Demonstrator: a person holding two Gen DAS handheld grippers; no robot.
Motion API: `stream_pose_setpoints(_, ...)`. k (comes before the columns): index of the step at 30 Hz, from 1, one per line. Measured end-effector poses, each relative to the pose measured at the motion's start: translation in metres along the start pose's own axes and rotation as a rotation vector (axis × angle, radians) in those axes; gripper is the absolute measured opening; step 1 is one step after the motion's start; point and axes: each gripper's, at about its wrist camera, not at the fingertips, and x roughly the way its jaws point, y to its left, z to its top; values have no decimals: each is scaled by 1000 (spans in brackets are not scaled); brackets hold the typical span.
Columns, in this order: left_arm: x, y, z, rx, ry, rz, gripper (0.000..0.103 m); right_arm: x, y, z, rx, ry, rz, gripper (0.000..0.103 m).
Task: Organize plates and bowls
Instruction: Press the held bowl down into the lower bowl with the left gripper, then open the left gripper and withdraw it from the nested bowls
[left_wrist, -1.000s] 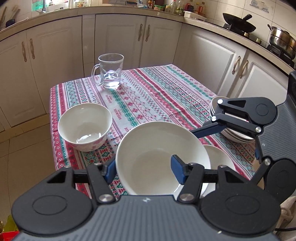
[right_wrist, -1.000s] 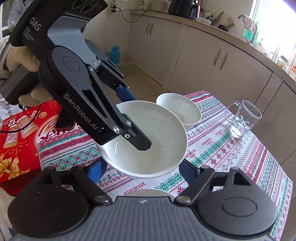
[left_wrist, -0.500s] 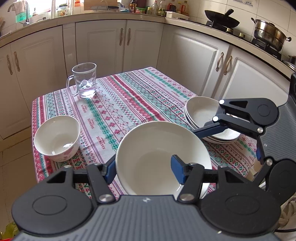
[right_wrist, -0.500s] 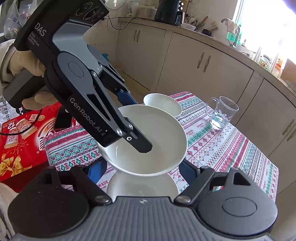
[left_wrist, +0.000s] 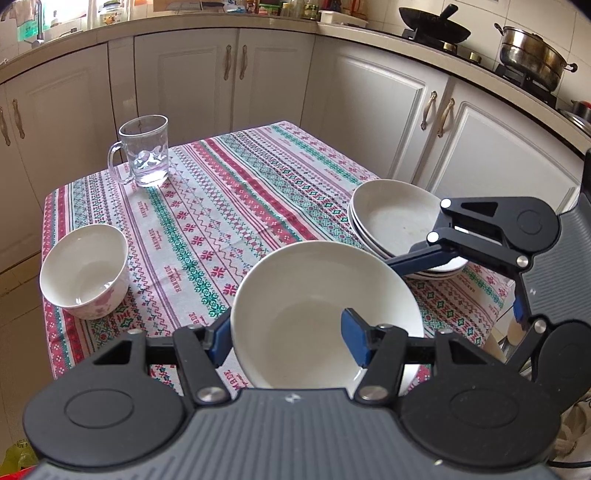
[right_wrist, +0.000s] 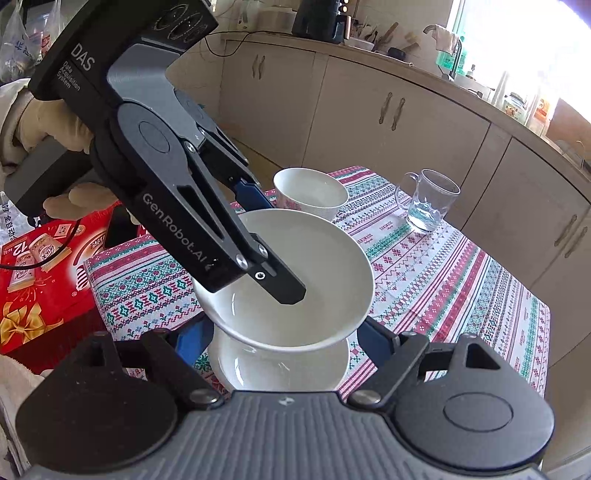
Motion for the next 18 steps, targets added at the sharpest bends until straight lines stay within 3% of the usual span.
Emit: stream_pose_setpoints(18, 29, -13, -6, 62, 50, -2, 59, 15, -12, -23, 67, 72, 28, 88)
